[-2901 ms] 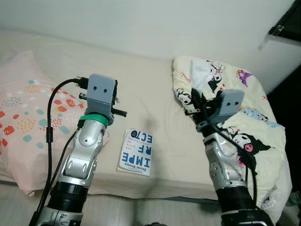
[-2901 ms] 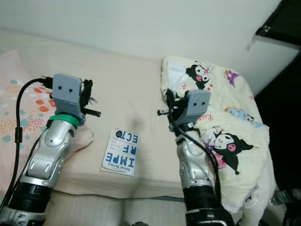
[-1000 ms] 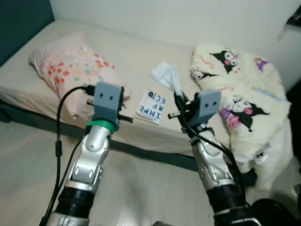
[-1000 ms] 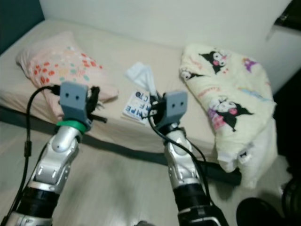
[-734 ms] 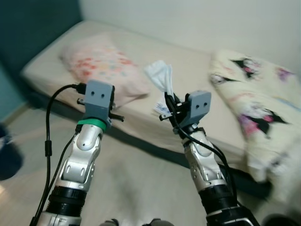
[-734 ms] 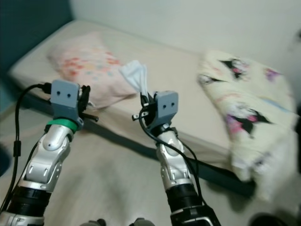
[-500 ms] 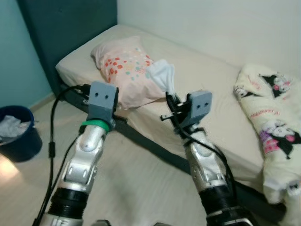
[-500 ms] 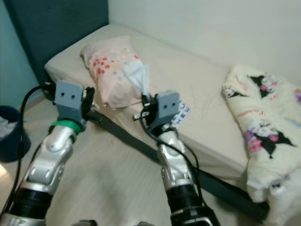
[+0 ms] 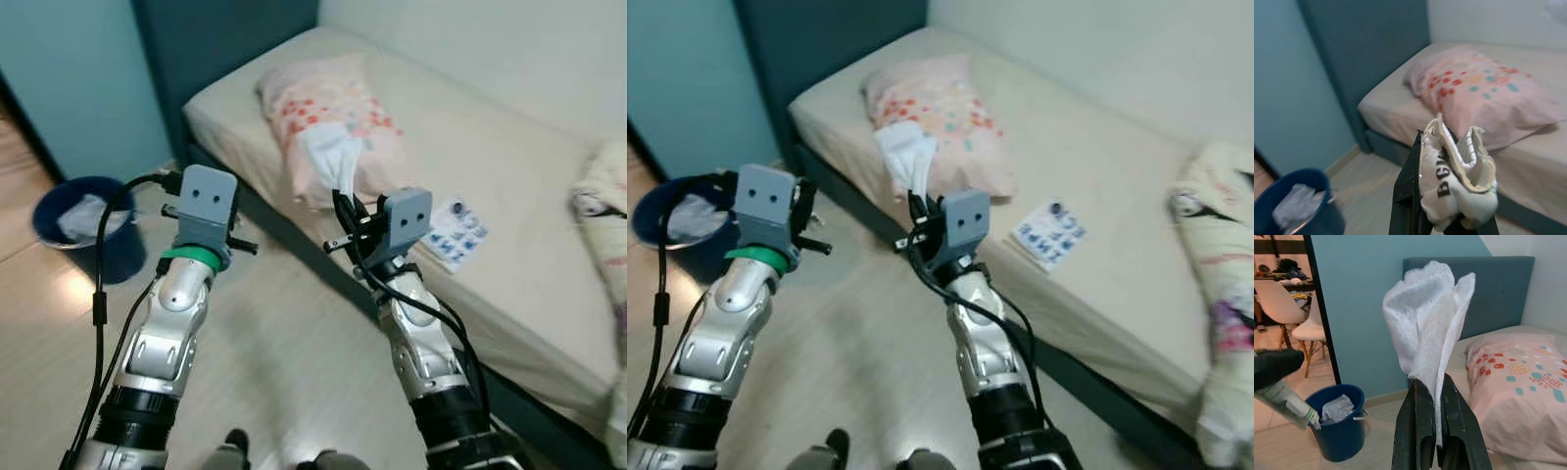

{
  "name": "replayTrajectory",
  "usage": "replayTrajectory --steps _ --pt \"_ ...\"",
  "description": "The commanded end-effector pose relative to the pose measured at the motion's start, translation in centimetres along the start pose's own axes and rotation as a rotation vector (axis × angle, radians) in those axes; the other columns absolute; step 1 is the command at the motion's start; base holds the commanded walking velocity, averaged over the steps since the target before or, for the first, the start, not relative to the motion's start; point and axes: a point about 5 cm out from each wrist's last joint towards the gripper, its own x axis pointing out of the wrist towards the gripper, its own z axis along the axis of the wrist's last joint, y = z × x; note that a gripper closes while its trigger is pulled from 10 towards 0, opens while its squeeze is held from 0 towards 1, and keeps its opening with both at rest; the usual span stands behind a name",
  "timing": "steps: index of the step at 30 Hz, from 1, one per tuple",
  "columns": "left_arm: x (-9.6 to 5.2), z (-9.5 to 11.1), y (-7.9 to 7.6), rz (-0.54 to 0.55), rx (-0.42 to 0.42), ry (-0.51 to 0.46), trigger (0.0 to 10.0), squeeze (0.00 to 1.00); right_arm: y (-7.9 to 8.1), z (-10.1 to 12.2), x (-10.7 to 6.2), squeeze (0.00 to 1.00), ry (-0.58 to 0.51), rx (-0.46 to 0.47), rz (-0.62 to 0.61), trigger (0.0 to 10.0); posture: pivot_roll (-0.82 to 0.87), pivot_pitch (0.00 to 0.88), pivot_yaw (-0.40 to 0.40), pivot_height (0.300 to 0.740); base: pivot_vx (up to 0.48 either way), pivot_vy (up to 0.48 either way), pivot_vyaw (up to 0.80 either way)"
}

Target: Clean up the room

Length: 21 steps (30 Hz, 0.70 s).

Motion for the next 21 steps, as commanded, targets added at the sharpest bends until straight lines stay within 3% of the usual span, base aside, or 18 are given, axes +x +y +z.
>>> replayTrajectory --steps 1,21 --pt "-0.18 -0.52 -0.17 -0.01 0.007 0.026 10.0 0.0 -0.21 -0.25 -0.47 0.0 0.013 -0.005 -0.015 10.0 -0.16 0.099 0.0 0.732 0.0 0.0 0.72" --pt "-0.16 -0.4 0.23 0.008 0.017 0.021 10.0 0.0 -0.3 -0.09 -0.33 0.0 0.013 -0.015 -0.014 10.0 -0.15 0.096 0.011 0.732 0.0 0.0 0.71"
